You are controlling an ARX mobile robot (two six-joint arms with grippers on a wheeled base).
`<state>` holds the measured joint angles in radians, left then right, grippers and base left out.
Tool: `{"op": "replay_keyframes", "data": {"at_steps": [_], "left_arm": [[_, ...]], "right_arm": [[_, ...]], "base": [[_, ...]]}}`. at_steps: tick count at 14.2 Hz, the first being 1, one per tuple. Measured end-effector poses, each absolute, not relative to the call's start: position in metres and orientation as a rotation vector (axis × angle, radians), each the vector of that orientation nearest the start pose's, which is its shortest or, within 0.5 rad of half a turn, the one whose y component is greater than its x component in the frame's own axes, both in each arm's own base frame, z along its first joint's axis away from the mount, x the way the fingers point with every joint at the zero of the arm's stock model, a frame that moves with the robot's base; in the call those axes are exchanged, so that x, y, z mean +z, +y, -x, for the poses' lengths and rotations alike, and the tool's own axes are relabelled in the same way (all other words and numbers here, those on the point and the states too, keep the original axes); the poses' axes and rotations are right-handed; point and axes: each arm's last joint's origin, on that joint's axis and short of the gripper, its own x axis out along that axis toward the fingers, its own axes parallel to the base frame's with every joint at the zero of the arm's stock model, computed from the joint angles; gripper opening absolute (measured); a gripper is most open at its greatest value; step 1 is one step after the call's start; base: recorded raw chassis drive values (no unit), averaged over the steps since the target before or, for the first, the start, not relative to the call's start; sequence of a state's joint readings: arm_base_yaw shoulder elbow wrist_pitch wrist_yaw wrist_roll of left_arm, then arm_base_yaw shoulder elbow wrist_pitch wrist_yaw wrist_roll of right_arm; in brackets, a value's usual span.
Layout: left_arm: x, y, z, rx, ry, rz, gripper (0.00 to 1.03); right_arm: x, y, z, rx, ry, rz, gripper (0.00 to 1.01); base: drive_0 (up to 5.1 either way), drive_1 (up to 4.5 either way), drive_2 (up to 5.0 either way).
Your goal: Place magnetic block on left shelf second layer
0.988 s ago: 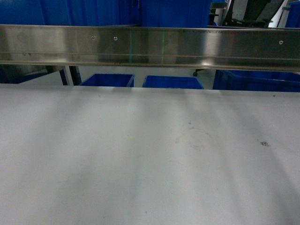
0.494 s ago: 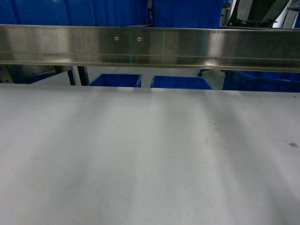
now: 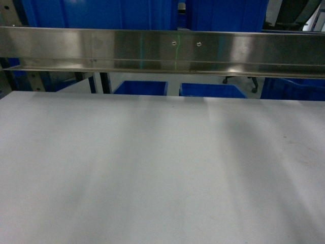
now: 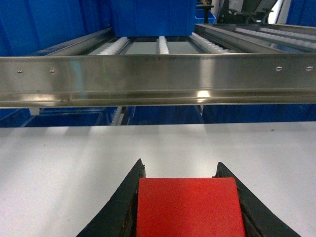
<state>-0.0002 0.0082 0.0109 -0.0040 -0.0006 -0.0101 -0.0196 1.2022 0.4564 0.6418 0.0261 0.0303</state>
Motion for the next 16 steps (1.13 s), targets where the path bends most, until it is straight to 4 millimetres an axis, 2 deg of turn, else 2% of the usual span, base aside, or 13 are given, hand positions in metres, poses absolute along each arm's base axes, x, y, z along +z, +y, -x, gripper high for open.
{"op": "replay_keyframes", "data": {"at_steps": [16], "left_arm": [[0.1663, 0.0, -0.0975, 0.001, 0.001, 0.01, 0.98]], "right_arm": [[0.2162, -0.0055, -0.2413, -0.047, 0.111, -0.03, 0.34]], "base": [[-5.0, 1.91, 2.8]]}}
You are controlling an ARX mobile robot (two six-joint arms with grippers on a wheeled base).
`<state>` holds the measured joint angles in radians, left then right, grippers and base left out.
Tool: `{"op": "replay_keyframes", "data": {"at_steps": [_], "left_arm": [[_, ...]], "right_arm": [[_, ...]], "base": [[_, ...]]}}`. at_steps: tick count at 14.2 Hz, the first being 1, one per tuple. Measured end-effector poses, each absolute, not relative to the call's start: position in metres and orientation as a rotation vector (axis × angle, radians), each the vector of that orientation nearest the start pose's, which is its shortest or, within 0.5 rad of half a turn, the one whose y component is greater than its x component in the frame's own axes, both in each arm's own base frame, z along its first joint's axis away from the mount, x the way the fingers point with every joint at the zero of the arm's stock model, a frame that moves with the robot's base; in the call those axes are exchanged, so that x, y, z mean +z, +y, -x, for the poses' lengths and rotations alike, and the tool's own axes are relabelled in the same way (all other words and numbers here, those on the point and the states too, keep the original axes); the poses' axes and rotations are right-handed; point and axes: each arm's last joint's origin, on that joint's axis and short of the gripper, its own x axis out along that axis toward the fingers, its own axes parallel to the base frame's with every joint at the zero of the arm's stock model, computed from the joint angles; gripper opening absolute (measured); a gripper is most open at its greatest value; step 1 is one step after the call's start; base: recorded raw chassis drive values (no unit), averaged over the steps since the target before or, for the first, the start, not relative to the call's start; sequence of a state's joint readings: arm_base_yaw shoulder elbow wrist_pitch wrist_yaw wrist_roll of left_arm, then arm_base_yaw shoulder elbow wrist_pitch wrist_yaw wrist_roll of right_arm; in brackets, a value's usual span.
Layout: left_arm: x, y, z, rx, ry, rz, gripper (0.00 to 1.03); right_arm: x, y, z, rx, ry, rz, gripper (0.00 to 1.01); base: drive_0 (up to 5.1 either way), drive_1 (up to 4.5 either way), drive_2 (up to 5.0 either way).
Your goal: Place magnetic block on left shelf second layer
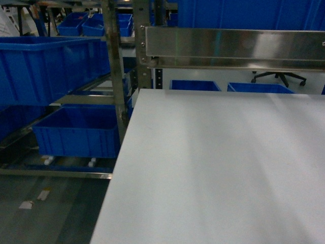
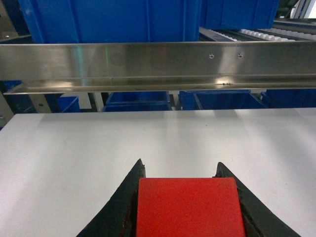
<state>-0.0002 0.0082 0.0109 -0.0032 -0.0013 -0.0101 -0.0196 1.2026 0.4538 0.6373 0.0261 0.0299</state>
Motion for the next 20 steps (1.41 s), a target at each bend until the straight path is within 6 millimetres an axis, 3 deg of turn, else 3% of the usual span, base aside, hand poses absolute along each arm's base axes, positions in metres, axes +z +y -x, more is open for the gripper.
{"op": "replay_keyframes", "data": {"at_steps": [20], "left_arm": [[0.1662, 0.0, -0.0975, 0.001, 0.001, 0.01, 0.98]], "right_arm": [[0.2165, -0.0055, -0.2411, -0.048, 0.107, -0.03, 0.34]], "base": [[-5.0, 2.45, 2.4]]}}
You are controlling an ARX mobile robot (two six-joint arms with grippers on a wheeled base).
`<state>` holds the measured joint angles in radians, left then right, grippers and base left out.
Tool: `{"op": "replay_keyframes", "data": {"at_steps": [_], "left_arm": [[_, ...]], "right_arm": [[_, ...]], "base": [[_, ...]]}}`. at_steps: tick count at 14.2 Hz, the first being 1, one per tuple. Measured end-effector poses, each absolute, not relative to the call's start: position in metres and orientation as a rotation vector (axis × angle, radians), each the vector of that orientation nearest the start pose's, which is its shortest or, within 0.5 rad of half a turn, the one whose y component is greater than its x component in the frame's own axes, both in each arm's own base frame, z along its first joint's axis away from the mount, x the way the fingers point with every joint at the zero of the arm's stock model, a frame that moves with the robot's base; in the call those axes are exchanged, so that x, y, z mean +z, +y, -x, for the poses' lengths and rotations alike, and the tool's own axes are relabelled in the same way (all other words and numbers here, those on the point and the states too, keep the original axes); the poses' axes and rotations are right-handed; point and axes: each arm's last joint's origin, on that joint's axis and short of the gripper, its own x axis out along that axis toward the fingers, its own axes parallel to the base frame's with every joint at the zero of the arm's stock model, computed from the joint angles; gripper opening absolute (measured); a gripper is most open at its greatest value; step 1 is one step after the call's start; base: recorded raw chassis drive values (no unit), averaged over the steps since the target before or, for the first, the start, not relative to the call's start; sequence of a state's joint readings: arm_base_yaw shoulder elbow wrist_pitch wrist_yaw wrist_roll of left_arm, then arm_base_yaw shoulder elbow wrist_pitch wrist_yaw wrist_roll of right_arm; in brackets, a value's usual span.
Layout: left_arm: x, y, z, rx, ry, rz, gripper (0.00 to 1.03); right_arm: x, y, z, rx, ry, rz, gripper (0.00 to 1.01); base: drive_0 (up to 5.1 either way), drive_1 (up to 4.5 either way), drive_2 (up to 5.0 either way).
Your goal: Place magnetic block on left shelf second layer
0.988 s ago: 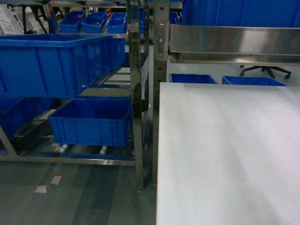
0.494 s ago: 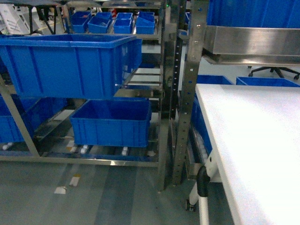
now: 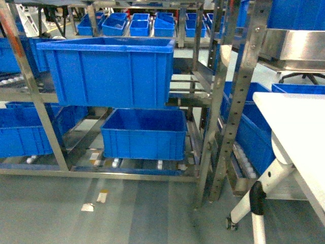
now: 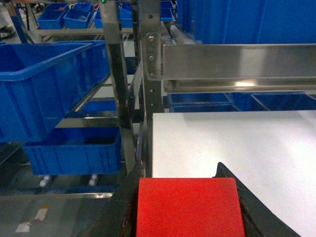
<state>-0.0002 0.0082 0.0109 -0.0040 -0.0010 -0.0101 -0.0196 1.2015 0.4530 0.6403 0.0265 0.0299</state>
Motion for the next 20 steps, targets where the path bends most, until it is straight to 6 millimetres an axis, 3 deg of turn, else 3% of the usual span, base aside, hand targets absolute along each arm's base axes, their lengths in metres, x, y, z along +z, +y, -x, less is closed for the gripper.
{"op": "replay_keyframes", "data": {"at_steps": [11, 16, 20], "left_arm": [[0.1662, 0.0, -0.0975, 0.0, 0.002, 0.01, 0.98], [0.1662, 0.0, -0.0975, 0.002, 0.001, 0.01, 0.98], [0.1662, -0.0001, -0.0975, 0.0, 0.001, 0.01, 0.98]], "right_arm": [[0.2162, -0.0055, -0.2412, -0.047, 0.109, -0.03, 0.34], [0.2164, -0.0041, -0.2412, -0.039, 0.108, -0.029, 0.34], [0.2176, -0.0041, -0.2405, -0.039, 0.103, -0.029, 0.34]], "base": [[-4.9, 2.42, 2.4], [0.0, 0.0, 0.0], [0.1, 4.33, -4.2]]}}
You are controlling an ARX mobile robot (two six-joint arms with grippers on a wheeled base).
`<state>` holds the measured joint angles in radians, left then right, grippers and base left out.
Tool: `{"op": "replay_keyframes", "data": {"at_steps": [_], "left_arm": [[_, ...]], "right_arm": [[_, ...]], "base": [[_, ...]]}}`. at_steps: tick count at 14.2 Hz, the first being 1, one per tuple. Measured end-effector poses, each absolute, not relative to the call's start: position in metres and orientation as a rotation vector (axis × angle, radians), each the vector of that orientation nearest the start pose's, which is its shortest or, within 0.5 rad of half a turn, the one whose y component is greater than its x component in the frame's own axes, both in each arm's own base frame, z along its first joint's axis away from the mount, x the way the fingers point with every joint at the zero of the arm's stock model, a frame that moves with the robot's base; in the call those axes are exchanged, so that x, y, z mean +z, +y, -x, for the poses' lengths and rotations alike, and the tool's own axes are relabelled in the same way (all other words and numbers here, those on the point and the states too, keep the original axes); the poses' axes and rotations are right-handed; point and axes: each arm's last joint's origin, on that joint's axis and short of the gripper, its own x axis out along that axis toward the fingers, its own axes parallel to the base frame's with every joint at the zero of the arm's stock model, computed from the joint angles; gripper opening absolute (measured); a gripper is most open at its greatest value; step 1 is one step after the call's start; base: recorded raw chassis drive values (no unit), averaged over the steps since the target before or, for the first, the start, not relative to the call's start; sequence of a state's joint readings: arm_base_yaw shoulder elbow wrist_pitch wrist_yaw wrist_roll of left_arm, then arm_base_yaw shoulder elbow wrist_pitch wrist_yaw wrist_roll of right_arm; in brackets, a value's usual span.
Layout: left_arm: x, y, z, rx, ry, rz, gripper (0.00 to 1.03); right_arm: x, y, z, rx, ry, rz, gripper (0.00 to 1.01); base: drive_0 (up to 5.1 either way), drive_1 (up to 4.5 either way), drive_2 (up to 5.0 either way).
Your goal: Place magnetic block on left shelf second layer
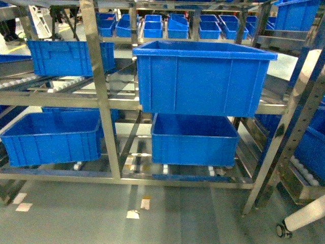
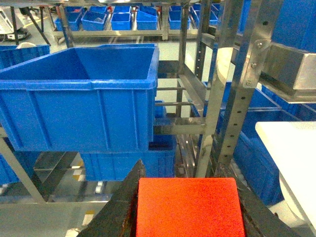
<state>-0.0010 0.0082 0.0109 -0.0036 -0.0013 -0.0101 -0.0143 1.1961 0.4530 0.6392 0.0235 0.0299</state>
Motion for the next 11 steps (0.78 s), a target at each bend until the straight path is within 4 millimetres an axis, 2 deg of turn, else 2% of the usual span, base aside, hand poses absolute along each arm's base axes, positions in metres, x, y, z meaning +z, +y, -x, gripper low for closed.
{"op": "replay_keyframes", "data": {"at_steps": [3, 11], "left_arm": [[0.1666, -0.0001, -0.0975, -0.001, -0.002, 0.01, 0.98], [0.1662, -0.0001, -0.0975, -0.001, 0.001, 0.01, 0.98]], "right_arm": [[0.2175, -0.004, -0.2405, -0.039, 0.104, -0.029, 0.34], [0.2171, -0.0057, -0.2407, -0.048, 0.105, -0.03, 0.34]], "base": [[0.0, 4.1, -4.1], [-3.0, 4.97, -2.0]]}}
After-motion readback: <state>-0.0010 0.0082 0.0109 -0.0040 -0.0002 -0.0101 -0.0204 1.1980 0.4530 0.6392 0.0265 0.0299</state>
